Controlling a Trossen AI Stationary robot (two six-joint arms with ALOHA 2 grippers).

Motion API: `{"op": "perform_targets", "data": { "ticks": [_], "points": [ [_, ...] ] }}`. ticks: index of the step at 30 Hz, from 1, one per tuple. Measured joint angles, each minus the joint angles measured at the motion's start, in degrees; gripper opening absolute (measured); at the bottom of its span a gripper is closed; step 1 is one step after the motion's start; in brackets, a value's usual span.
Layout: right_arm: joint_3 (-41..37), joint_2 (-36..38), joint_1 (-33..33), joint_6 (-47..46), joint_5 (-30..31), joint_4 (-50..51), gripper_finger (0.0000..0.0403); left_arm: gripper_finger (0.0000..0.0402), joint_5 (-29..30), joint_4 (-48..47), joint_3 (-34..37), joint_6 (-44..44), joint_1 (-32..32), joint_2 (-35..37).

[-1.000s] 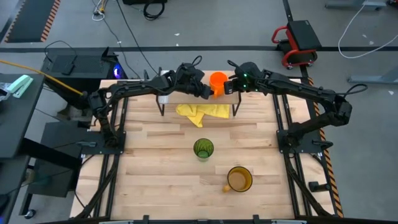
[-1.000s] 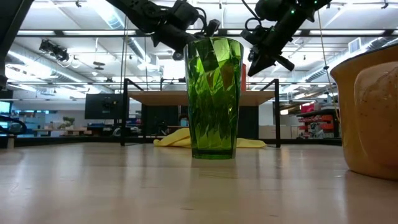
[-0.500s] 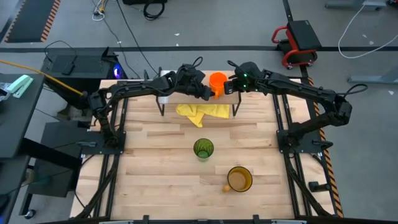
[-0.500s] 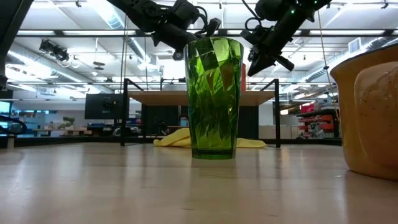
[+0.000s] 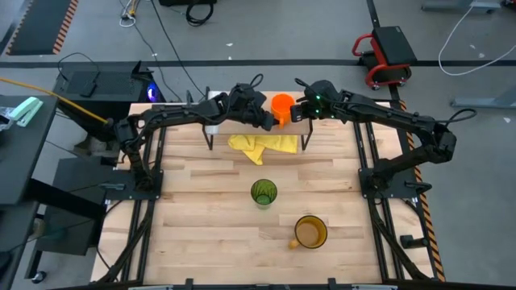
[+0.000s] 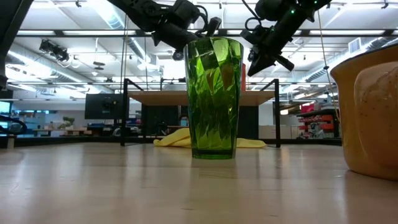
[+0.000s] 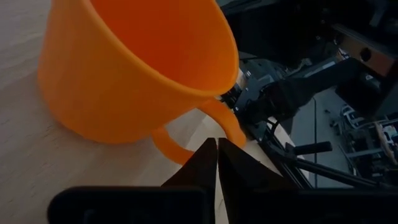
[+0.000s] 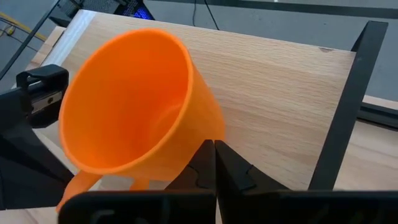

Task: Stack small to large cups/mugs on shelf
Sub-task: Put the orange mug on the shelf

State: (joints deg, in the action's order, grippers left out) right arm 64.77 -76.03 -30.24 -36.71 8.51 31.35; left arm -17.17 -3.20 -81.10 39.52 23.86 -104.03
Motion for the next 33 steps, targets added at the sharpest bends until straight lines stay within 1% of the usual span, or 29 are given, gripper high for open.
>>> {"op": "perform_targets", "data": {
  "ticks": [6, 12, 18, 22, 25, 29, 33],
  "points": [
    [0.0, 0.8, 0.0, -0.6, 0.0, 0.2, 0.0006, 0.0008, -0.7, -0.9, 0.0, -1.2, 0.5, 1.1],
    [0.0, 4.4, 0.0, -0.7, 1.0, 1.4, 0.0003, 0.002, -0.6, -5.0, 0.0, -1.9, 2.2, 3.9],
    [0.0, 6.1, -0.1, 0.0, 2.2, 2.5, 0.0005, 0.0009, 3.4, -10.4, 0.0, -2.8, 3.7, 4.4],
    [0.0, 5.7, -0.1, 0.8, 2.1, 2.5, 0.0006, 0.0006, 5.7, -10.0, 0.0, -2.7, 4.2, 3.9],
    [0.0, 5.6, -0.1, 1.1, 2.2, 2.5, 0.0003, 0.0016, 8.2, -9.2, 0.0, -2.7, 4.3, 3.9],
    [0.0, 5.6, -0.1, 1.4, 2.2, 2.4, 0.0004, 0.0023, 8.6, -7.9, 0.0, -1.4, 4.7, 3.6],
    [0.0, 5.6, 0.1, 2.0, 2.2, 2.3, 0.0004, 0.0011, 8.0, -5.5, 0.0, -0.5, 4.5, 2.6]
  ]
}}
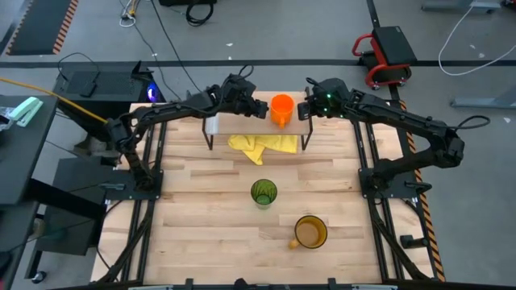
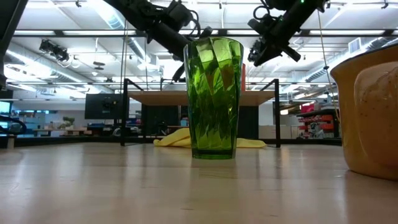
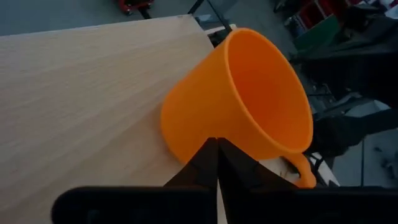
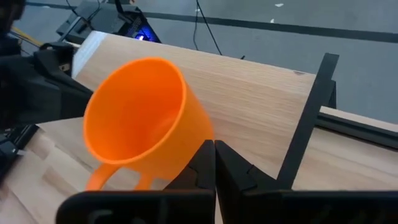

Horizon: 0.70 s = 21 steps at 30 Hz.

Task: Stack small to large cups/mugs on shelf
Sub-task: Put the orange mug on the shelf

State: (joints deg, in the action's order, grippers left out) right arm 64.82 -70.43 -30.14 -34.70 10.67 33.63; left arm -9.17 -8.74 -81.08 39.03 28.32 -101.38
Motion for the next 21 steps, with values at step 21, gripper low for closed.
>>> {"op": "perform_targets", "data": {
  "ticks": [21],
  "points": [
    [0.0, 0.0, 0.0, 1.5, -0.2, -0.4, 0.0002, 0.0007, -0.6, 7.5, 0.0, 2.7, -0.9, -1.4]
  ]
}}
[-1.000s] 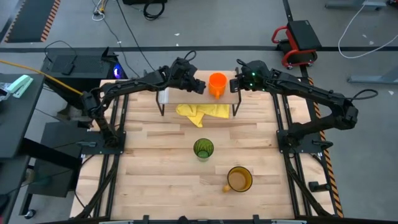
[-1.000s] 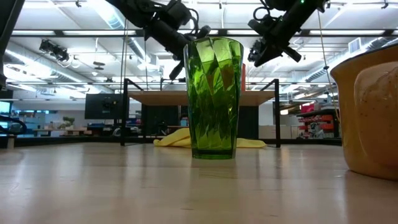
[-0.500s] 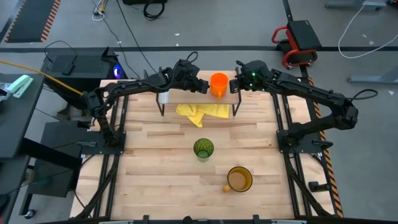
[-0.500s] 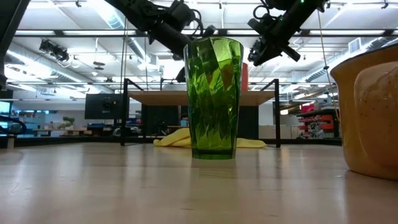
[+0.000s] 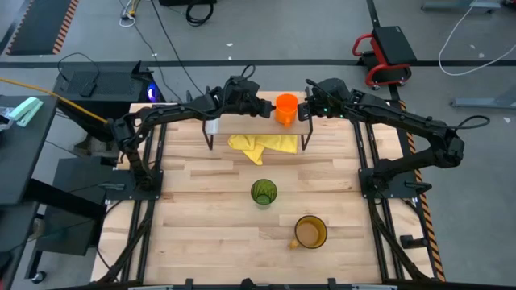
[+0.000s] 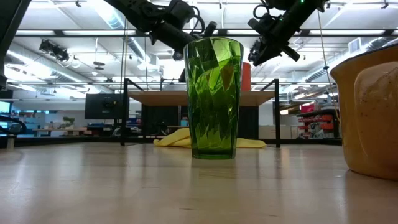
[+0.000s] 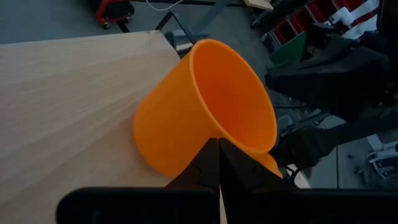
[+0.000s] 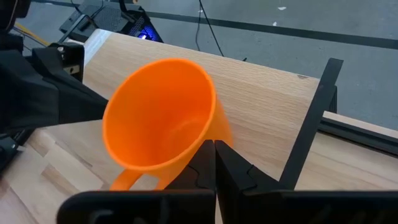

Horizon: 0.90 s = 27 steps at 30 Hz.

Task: Stack small to large cups/mugs on shelf
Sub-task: Put the orange mug on the shelf, then put the yellow mug on the shelf

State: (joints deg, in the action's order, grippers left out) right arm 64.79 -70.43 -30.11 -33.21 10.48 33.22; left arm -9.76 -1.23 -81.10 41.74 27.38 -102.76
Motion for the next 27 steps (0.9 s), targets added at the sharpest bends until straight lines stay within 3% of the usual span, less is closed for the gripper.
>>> {"op": "perform_targets", "data": {
  "ticks": [5, 10, 16, 21, 27],
  "points": [
    [0.0, 0.0, 0.0, 0.0, 0.0, 0.0, 0.0003, 0.0021, 0.0, -0.5, 0.0, 0.1, 0.0, 0.0],
    [0.0, 0.0, 0.0, -0.2, 0.0, 0.1, 0.0004, 0.0009, -0.5, -0.5, 0.0, -0.4, 0.0, 0.0],
    [-0.1, 2.4, 1.6, -1.5, -2.9, 0.5, 0.0009, 0.0015, -7.4, -1.0, 0.0, -0.9, 0.0, 2.3],
    [-0.1, 7.2, 5.4, -1.6, -3.1, 0.6, 0.0009, 0.0029, -8.5, -6.9, 0.0, -4.2, -1.0, 6.3],
    [-0.1, 14.9, 12.5, -4.3, -3.8, 1.0, 0.001, 0.0011, -7.9, -19.1, 0.0, -8.3, -3.3, 12.9]
  ]
}}
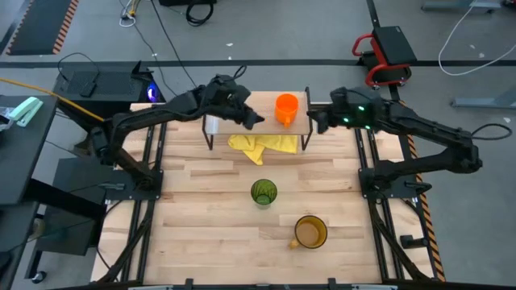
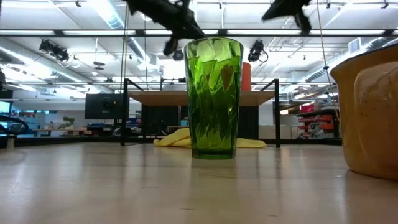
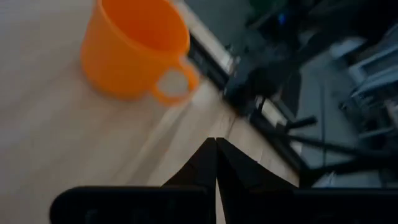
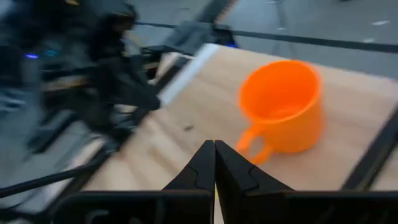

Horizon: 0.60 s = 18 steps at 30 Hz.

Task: Stack small to large cups/mugs on shelf
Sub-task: Put the yellow mug on the shelf

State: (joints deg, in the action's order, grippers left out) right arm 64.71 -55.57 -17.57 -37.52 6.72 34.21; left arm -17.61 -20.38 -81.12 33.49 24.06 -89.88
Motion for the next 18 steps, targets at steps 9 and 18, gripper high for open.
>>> {"op": "perform_targets", "data": {
  "ticks": [9, 18],
  "points": [
    [0.0, 7.2, 19.2, -17.1, 3.3, 6.9, 0.001, 0.0029, 6.3, -19.1, 0.0, -6.0, -7.6, 8.4],
    [0.0, 5.5, 39.9, -35.8, 18.7, 7.4, 0.0008, 0.0037, 13.8, -31.8, 0.0, -7.5, -17.8, 12.9]
  ]
}}
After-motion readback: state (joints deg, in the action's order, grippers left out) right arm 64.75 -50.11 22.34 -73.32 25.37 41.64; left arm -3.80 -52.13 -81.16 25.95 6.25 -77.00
